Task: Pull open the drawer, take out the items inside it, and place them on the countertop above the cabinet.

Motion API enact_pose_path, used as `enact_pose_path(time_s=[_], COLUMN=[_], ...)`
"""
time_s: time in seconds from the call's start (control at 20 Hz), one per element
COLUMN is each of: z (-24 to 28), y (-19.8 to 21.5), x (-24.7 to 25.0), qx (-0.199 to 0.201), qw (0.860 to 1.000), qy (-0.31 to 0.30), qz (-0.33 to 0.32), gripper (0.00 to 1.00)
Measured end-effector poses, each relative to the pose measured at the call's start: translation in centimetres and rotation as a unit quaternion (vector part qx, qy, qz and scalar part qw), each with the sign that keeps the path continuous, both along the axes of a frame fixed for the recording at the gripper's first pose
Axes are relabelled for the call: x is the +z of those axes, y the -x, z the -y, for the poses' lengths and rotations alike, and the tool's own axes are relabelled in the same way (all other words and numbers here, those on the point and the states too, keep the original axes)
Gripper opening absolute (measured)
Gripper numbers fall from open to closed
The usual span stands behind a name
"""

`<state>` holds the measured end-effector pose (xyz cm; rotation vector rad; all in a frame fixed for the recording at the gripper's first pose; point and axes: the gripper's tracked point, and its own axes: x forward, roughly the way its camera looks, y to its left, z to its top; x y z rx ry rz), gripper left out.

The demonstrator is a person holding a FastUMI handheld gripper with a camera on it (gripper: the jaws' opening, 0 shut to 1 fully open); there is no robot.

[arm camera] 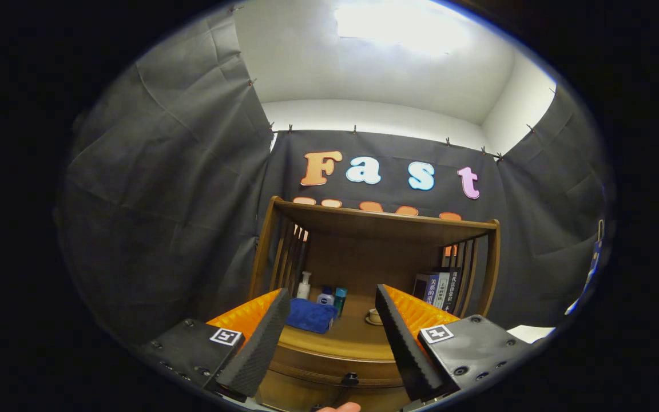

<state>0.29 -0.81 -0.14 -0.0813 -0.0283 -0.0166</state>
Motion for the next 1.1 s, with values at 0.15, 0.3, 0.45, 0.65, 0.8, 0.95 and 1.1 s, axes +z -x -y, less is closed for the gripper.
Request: enact_pose_path(time_s=[0.15, 0.3, 0.45, 0.65, 0.8, 0.95, 1.1], z=[1.2, 2.3, 3.4, 6.4, 7.6, 10.0, 11.8], y=[-1.0, -1.6, -2.5, -3.4, -3.5, -3.4, -2.2], x=[-2.0, -4.7, -8.3, -13.7, -17.9, -23.1, -29.0], qx=[-0.01, -0.019, -0.023, -0.053, -0.061, -0.089, -0.109], qw=[1.0, 0.999, 0.998, 0.996, 0.996, 0.991, 0.986], qy=[0.022, 0.034, 0.041, 0.049, 0.025, -0.006, -0.015], qz=[-0.004, -0.008, -0.029, -0.054, -0.067, -0.096, -0.126], gripper=[0.98, 0.98, 0.98, 0.98, 0.98, 0.98, 0.97])
